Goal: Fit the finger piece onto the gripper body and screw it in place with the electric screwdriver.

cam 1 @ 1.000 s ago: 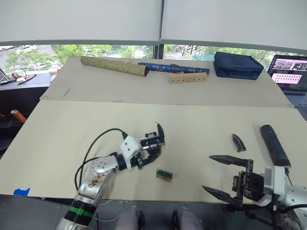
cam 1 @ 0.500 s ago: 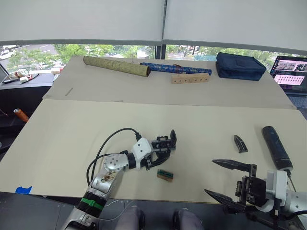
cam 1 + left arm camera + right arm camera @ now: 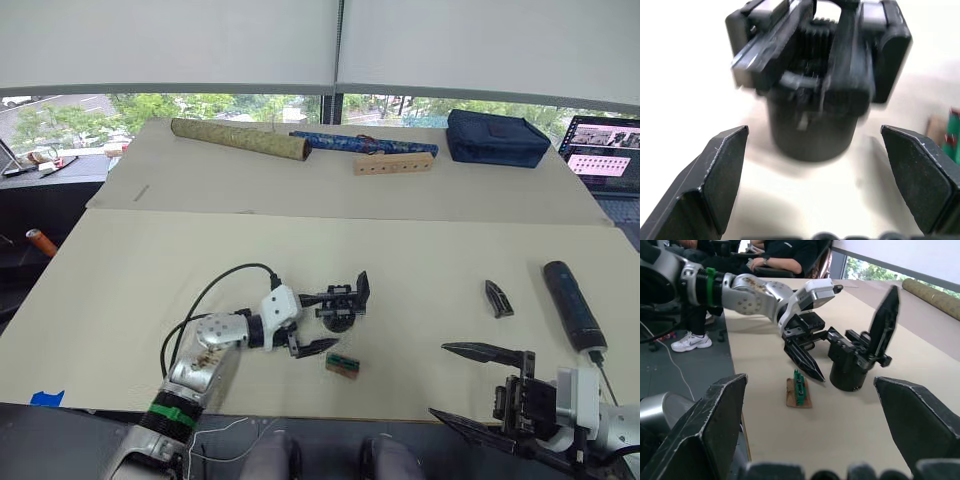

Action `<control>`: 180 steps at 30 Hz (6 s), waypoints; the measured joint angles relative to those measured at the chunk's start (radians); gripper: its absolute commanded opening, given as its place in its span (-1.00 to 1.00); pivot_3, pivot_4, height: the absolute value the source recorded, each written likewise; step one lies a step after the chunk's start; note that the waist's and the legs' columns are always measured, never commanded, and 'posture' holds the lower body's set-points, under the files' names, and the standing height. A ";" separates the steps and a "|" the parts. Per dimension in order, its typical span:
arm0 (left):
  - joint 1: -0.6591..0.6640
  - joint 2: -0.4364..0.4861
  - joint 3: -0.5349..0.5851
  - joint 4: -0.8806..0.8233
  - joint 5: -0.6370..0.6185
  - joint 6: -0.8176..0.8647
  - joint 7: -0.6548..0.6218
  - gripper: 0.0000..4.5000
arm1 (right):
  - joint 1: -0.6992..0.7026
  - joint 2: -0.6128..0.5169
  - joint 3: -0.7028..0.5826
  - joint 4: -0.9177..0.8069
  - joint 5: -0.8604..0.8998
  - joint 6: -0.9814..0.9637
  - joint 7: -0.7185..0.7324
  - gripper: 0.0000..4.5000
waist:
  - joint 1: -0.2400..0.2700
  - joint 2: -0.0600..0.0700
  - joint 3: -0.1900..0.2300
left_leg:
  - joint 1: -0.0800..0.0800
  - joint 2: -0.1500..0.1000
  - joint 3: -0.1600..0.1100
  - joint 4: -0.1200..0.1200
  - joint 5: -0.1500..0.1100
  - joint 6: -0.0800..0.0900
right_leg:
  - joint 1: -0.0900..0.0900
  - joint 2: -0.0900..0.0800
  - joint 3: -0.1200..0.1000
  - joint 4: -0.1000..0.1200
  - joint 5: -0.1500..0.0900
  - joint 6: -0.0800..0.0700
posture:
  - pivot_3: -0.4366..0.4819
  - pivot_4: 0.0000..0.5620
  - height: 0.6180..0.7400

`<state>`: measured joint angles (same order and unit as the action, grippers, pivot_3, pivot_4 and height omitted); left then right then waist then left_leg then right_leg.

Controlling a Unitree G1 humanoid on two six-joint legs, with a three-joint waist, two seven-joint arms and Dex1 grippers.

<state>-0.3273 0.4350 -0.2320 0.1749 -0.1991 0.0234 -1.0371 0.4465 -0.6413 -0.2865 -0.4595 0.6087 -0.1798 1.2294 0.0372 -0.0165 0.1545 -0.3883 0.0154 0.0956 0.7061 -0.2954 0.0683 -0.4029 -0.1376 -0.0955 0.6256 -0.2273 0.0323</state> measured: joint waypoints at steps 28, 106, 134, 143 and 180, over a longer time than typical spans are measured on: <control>-0.357 -0.175 -0.004 0.605 0.040 -0.308 -0.388 0.40 | 0.110 0.003 -0.041 -0.045 -0.018 -0.028 -0.035 1.00 | 0.003 0.000 0.000 | -0.004 0.000 0.000 0.007 -0.002 0.004 | 0.000 0.000 0.000 0.000 0.000 0.002 | -0.05 -0.47 1.00; -0.148 -0.128 0.049 0.208 0.078 -0.096 -0.146 0.04 | 0.144 0.047 -0.008 -0.063 -0.080 -0.054 -0.127 1.00 | -0.014 0.003 0.001 | -0.005 -0.001 -0.001 0.008 -0.003 0.005 | -0.001 -0.001 0.000 0.000 0.001 0.004 | -0.05 -0.47 1.00; -0.027 -0.151 -0.062 -0.085 0.133 0.181 0.155 0.97 | 0.114 0.048 0.020 -0.061 -0.097 -0.060 -0.141 1.00 | 0.003 0.003 0.001 | -0.003 -0.001 -0.001 0.008 -0.003 0.004 | 0.000 -0.001 0.000 0.001 0.001 0.003 | -0.05 -0.47 1.00; -0.024 -0.036 0.005 -0.080 0.069 0.147 0.081 0.97 | 0.113 0.042 -0.042 -0.062 -0.050 -0.035 -0.181 1.00 | 0.000 0.004 0.000 | -0.003 -0.001 -0.001 0.008 -0.002 0.004 | 0.000 -0.001 0.001 0.001 0.001 0.003 | -0.05 -0.47 1.00; -0.021 0.259 0.332 -0.460 -0.513 0.422 -0.194 0.97 | -0.588 -0.399 0.035 0.264 0.054 1.245 -0.771 1.00 | -0.023 0.008 0.000 | -0.007 0.000 0.001 0.006 0.002 -0.004 | -0.003 0.005 0.007 -0.002 -0.001 0.002 | -0.05 -0.47 1.00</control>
<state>-0.3478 0.6940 0.1001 -0.2849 -0.7120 0.4453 -1.2315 -0.1416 -1.0403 -0.2517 -0.1959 0.6628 1.0657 0.4586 0.0145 -0.0081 0.1547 -0.3951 0.0149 0.0966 0.7124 -0.2933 0.0641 -0.4055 -0.1325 -0.0884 0.6236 -0.2280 0.0342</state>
